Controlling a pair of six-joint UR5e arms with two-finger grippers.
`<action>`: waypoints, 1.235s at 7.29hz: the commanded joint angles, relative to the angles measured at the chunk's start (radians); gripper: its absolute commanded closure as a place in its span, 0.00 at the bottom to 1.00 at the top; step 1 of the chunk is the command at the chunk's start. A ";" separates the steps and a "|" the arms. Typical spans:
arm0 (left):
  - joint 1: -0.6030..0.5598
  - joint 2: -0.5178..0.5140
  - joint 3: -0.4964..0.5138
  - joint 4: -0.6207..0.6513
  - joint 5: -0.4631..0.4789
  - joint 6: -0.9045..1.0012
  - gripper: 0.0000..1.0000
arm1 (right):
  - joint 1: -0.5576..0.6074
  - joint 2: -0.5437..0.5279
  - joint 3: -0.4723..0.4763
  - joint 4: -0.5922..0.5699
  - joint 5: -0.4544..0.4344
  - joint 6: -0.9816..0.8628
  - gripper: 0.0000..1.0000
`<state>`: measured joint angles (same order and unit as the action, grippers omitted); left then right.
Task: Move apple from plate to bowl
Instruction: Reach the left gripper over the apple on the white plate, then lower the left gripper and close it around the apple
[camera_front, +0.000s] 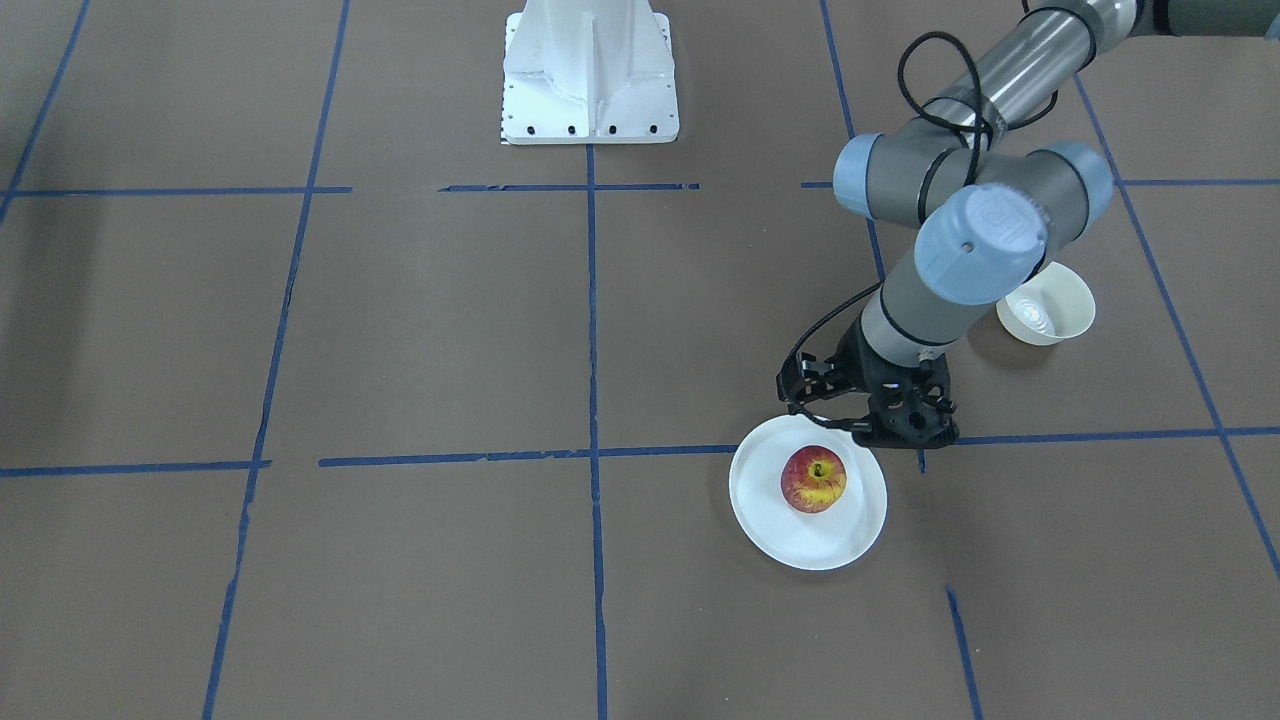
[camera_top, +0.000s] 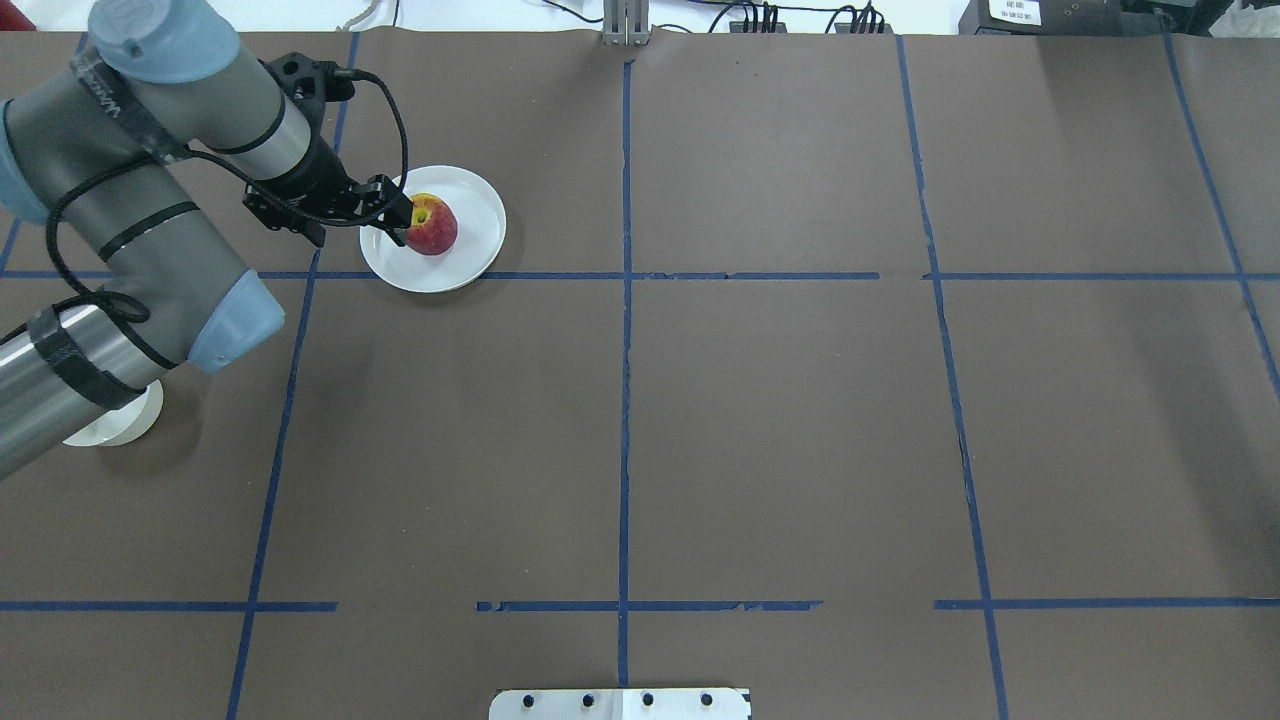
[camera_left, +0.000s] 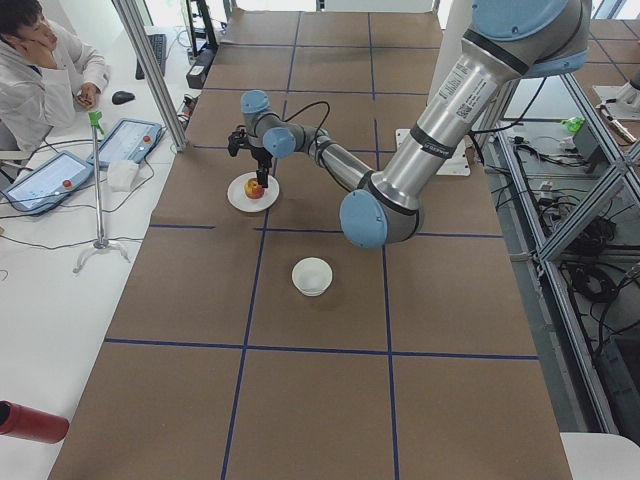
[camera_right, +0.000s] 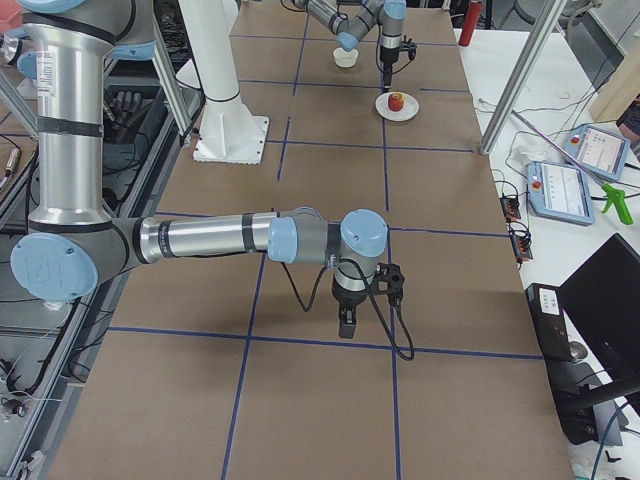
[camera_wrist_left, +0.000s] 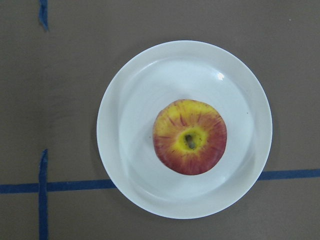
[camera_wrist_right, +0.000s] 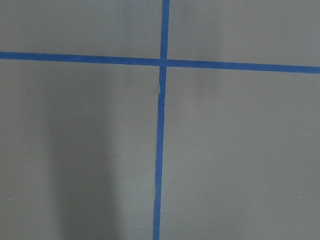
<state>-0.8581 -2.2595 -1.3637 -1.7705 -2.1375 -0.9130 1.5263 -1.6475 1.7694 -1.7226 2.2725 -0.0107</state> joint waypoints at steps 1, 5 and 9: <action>0.004 -0.057 0.144 -0.110 0.057 -0.003 0.00 | 0.000 0.000 0.001 0.000 0.001 0.000 0.00; 0.019 -0.060 0.158 -0.109 0.131 0.002 0.01 | 0.000 0.000 0.001 0.000 -0.001 0.000 0.00; 0.056 -0.060 0.184 -0.115 0.185 0.005 0.04 | 0.000 0.000 0.001 0.000 -0.001 -0.002 0.00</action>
<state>-0.8092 -2.3194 -1.1894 -1.8838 -1.9557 -0.9122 1.5263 -1.6475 1.7702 -1.7227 2.2722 -0.0111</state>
